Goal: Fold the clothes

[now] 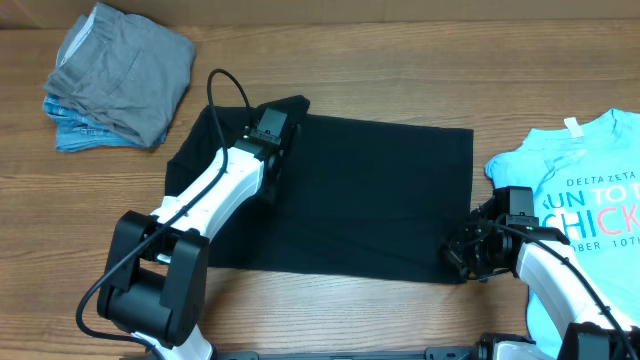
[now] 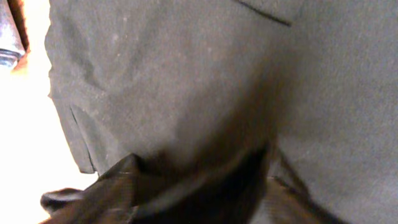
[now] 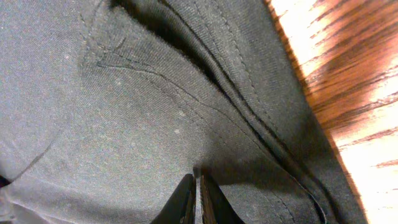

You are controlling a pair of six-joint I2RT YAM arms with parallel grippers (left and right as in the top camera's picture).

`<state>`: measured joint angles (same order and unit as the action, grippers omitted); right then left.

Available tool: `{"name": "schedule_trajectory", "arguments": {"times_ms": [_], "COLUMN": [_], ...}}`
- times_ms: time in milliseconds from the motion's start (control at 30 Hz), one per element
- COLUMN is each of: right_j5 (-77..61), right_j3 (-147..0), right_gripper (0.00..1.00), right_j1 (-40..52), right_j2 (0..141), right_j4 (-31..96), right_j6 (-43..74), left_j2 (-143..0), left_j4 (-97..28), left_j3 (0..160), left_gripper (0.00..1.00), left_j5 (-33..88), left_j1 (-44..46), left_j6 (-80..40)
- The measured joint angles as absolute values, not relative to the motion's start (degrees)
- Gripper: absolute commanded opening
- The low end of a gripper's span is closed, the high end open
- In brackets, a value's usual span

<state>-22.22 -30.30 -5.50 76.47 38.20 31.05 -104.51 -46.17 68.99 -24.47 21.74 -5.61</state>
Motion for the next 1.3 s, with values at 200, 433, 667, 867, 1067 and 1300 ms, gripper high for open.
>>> {"name": "schedule_trajectory", "arguments": {"times_ms": [200,433,667,867,1067,1300], "right_j5": [-22.2,-22.2,-22.2,-22.2,-22.1,-23.1], "right_j3": [-30.3,-30.3,-30.3,-30.3,-33.9,-44.2], "right_gripper": [0.08,0.11,0.15,0.2,0.38,0.52], "right_j1": [-5.5,-5.5,-5.5,-5.5,-5.5,-5.5], "right_j2": [76.5,76.5,76.5,76.5,76.3,73.1], "right_j4": [38.4,38.7,39.4,39.8,42.3,45.5], "right_j6": [31.3,31.3,31.5,31.5,31.4,31.5], "left_j2": [-104.5,-104.6,-105.0,-105.1,-104.8,-97.8], "left_j4": [-53.2,-60.8,-74.0,-87.7,-96.4,-96.5], "left_j3": [69.1,69.7,80.0,93.7,105.6,107.4], "left_gripper": [1.0,1.0,1.0,1.0,1.0,1.0], "left_j5": [-25.8,-26.4,-26.4,-26.4,-25.4,-22.1], "left_j1": [21.7,21.2,20.4,17.6,14.4,13.7], "left_j6": [-5.8,-9.2,-12.6,-14.6,-14.9,-14.9]}}
